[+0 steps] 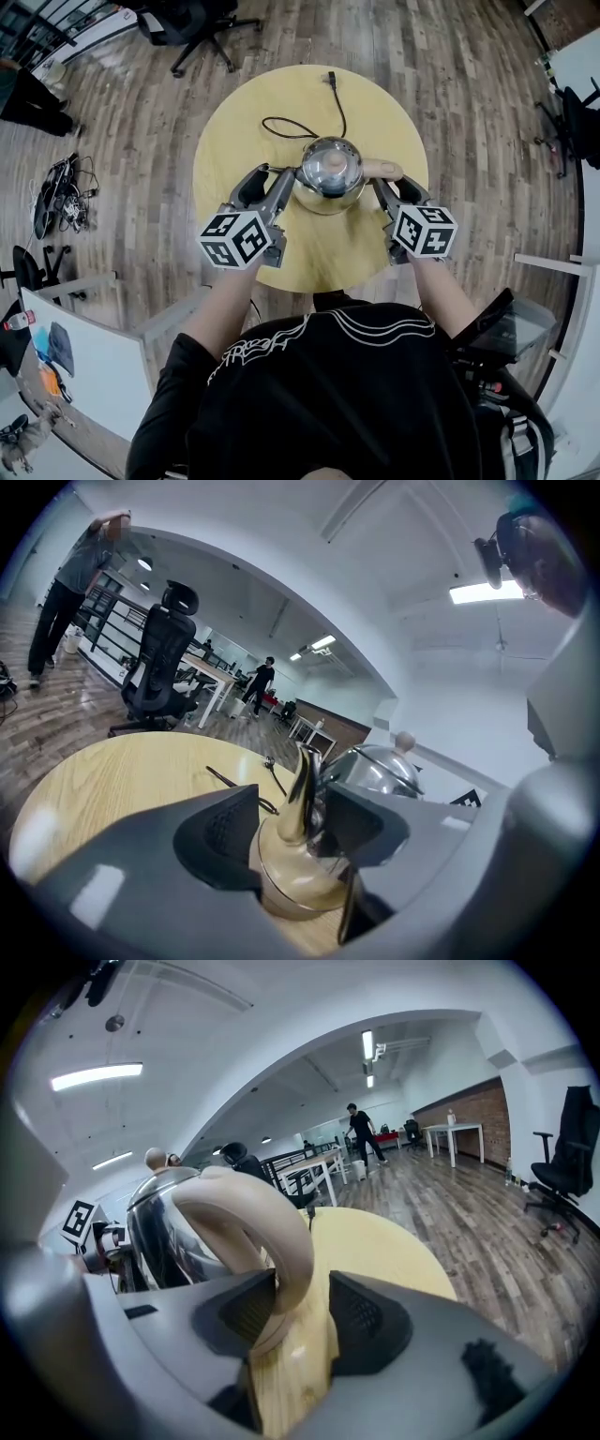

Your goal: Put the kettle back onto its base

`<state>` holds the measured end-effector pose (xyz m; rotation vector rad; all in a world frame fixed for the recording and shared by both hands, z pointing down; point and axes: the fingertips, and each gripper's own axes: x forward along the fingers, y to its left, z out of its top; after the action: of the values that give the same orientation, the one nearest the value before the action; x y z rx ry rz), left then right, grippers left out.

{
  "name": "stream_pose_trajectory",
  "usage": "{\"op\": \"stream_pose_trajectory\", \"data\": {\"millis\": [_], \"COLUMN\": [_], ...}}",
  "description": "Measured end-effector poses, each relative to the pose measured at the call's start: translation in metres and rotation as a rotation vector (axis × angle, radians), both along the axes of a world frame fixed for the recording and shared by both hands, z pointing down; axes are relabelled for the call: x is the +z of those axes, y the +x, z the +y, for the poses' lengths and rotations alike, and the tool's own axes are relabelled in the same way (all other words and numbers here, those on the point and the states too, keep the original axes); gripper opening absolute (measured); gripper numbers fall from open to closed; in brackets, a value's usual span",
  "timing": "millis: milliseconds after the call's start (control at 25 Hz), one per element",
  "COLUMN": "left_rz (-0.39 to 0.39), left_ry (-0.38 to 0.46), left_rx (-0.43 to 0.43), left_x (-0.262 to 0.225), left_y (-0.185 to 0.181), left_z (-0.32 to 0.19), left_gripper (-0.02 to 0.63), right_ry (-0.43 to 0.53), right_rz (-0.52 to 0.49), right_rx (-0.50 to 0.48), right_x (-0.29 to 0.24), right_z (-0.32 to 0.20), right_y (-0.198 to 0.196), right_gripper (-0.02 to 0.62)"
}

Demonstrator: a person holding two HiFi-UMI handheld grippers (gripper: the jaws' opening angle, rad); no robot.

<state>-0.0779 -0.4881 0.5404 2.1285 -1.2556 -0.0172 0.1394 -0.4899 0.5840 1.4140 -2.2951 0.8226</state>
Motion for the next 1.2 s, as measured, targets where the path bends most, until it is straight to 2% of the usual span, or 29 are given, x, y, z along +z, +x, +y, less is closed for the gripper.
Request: {"op": "stream_pose_trajectory", "data": {"millis": [200, 360, 440, 560, 640, 680, 760, 840, 1040, 1200], "left_rz": [0.008, -0.033, -0.039, -0.097, -0.123, -0.121, -0.105, -0.088, -0.034, -0.037], "left_ry": [-0.007, 0.055, 0.098, 0.176, 0.228, 0.244, 0.250, 0.247, 0.250, 0.243], "left_rx": [0.064, 0.148, 0.208, 0.298, 0.346, 0.367, 0.398, 0.420, 0.465, 0.506], "left_x": [-0.007, -0.041, -0.064, -0.098, -0.121, -0.132, -0.148, -0.160, -0.179, -0.180], "left_y": [0.010, 0.015, 0.022, 0.027, 0.027, 0.027, 0.024, 0.020, 0.014, 0.014], "left_z": [0.036, 0.082, 0.107, 0.150, 0.178, 0.196, 0.236, 0.272, 0.336, 0.375], "left_gripper": [0.212, 0.210, 0.205, 0.113, 0.019, 0.008, 0.008, 0.008, 0.006, 0.006], "right_ry": [0.053, 0.147, 0.179, 0.230, 0.278, 0.291, 0.285, 0.273, 0.241, 0.216], "right_rz": [-0.031, -0.029, -0.060, -0.088, -0.075, -0.082, -0.143, -0.206, -0.237, -0.226], "right_rx": [0.038, -0.044, -0.093, -0.185, -0.235, -0.247, -0.247, -0.238, -0.236, -0.258], "right_x": [-0.030, -0.077, -0.100, -0.131, -0.153, -0.163, -0.181, -0.197, -0.213, -0.213], "right_z": [0.025, 0.070, 0.098, 0.149, 0.184, 0.203, 0.244, 0.283, 0.355, 0.394], "right_y": [0.008, -0.018, -0.034, -0.061, -0.077, -0.083, -0.093, -0.103, -0.121, -0.134], "right_gripper": [0.172, 0.172, 0.170, 0.170, 0.166, 0.140, 0.060, 0.011, 0.006, 0.006]}}
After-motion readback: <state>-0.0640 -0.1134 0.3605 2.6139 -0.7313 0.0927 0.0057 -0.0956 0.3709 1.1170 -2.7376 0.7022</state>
